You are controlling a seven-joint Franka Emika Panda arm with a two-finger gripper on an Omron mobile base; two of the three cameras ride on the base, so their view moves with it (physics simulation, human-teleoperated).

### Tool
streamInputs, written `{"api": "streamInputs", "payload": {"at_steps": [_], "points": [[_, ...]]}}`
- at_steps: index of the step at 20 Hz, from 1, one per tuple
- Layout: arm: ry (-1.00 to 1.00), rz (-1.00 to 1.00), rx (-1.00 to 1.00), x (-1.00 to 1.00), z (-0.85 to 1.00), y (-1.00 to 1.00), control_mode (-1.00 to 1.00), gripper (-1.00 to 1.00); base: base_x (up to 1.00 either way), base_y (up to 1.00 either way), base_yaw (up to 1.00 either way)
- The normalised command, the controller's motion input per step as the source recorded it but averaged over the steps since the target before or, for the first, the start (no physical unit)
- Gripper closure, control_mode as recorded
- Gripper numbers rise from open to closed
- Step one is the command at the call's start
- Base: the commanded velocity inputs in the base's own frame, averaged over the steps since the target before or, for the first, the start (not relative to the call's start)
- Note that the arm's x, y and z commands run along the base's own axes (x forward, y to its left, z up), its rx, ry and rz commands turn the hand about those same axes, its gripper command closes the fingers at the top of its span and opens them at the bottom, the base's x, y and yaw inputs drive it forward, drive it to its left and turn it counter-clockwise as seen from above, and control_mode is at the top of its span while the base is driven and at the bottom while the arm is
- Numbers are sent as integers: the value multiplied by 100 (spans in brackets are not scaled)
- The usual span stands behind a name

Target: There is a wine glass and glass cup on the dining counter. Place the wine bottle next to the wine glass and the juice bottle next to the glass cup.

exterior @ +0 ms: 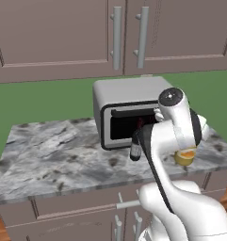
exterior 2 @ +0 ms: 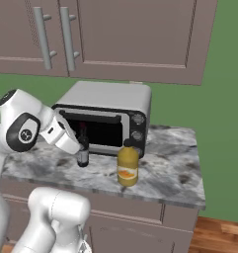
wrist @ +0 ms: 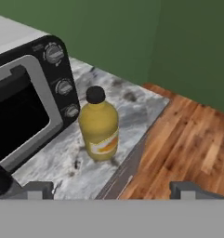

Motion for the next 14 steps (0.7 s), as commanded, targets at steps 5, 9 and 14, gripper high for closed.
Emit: {"api": "streamInputs", "payload": {"at_steps": [5,9,14], "points": [[-15,-17,-7,-16,-19,-17,-100,-100,0,0,0],[-11,-15,-16,-12,-13,-15,-100,-100,0,0,0],[0,-5,-9,1,-11,-18,-100,-100,0,0,0]]}}
